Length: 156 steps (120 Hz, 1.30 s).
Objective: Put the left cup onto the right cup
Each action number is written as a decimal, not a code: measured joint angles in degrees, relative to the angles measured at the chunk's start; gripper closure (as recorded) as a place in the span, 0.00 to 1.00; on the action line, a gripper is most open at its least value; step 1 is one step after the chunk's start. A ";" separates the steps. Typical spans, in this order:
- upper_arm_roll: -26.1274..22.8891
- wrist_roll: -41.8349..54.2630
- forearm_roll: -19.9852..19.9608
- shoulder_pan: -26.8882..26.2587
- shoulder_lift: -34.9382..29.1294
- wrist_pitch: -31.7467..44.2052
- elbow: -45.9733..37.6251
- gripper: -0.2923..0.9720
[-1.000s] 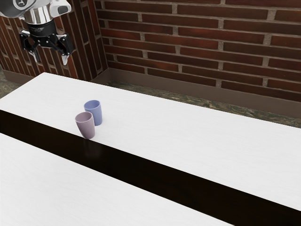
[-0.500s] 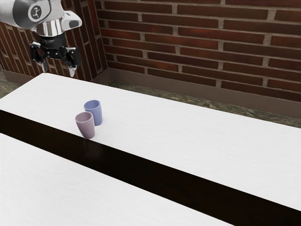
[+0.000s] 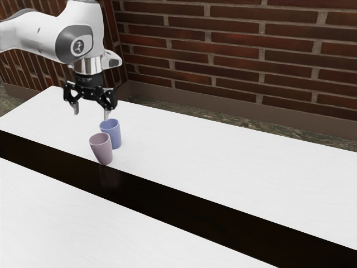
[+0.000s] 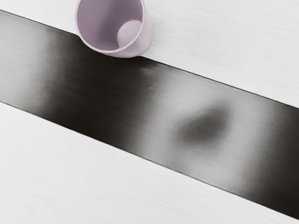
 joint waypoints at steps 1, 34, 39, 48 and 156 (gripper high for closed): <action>0.01 -0.01 -0.06 0.05 0.11 0.11 0.00 0.23; 0.23 0.06 -0.88 1.09 5.29 5.97 0.00 0.23; 0.21 0.11 -0.92 1.20 5.82 6.76 0.06 0.23; 0.23 0.24 -1.25 1.48 6.69 8.19 0.13 0.23; 0.41 6.30 -6.59 5.72 15.77 19.47 3.47 0.23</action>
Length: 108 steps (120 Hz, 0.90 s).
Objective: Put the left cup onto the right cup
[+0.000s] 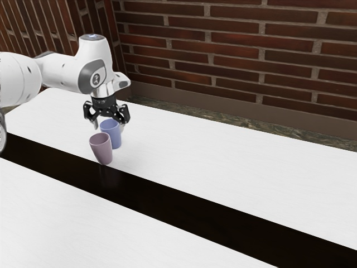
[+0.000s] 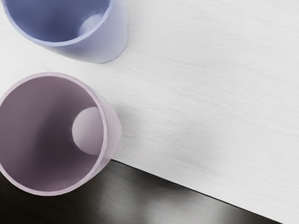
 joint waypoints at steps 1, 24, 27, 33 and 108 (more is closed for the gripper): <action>0.00 0.08 -0.04 0.05 0.05 0.06 0.03 0.23; 0.00 1.81 -1.19 0.64 2.02 1.29 1.83 0.23; 0.00 2.01 -1.39 0.65 2.24 1.47 1.94 0.23; 0.00 2.44 -1.72 0.99 2.79 1.77 2.36 0.23; 0.08 8.25 -6.42 3.75 10.82 2.73 11.13 0.23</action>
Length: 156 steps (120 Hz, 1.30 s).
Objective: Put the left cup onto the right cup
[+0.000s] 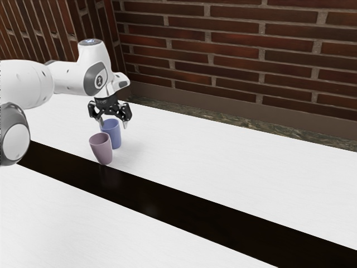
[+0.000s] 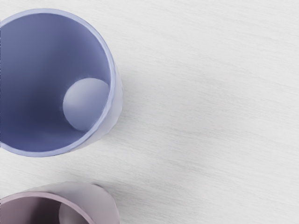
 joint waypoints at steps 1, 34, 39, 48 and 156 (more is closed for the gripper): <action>0.00 0.08 -0.05 0.04 0.10 0.00 0.10 0.23; -0.05 2.78 -2.01 1.28 3.15 -0.07 3.56 0.23; -0.07 3.16 -2.17 1.53 3.70 -0.16 4.46 0.23; -0.08 3.85 -2.36 1.77 4.59 -0.34 5.84 0.23; -2.31 7.89 -3.52 4.31 11.86 -0.71 14.73 0.23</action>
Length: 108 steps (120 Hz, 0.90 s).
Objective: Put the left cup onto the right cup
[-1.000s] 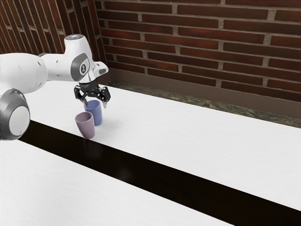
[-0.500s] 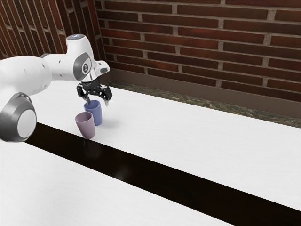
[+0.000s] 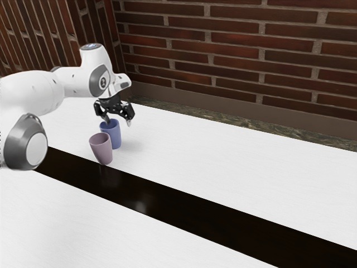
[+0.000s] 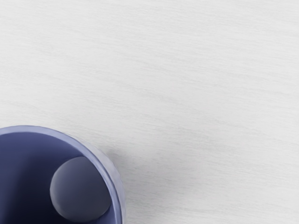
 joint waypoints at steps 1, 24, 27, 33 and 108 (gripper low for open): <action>-0.01 0.02 0.00 0.00 0.04 0.01 0.03 0.23; -0.05 0.33 -0.02 0.03 0.41 0.22 0.26 0.23; -0.05 0.37 -0.11 0.02 0.50 0.24 0.24 0.23; -0.05 0.43 -0.37 0.03 0.70 0.28 0.20 0.23; 0.03 0.91 -1.13 0.78 1.60 0.38 -0.25 0.42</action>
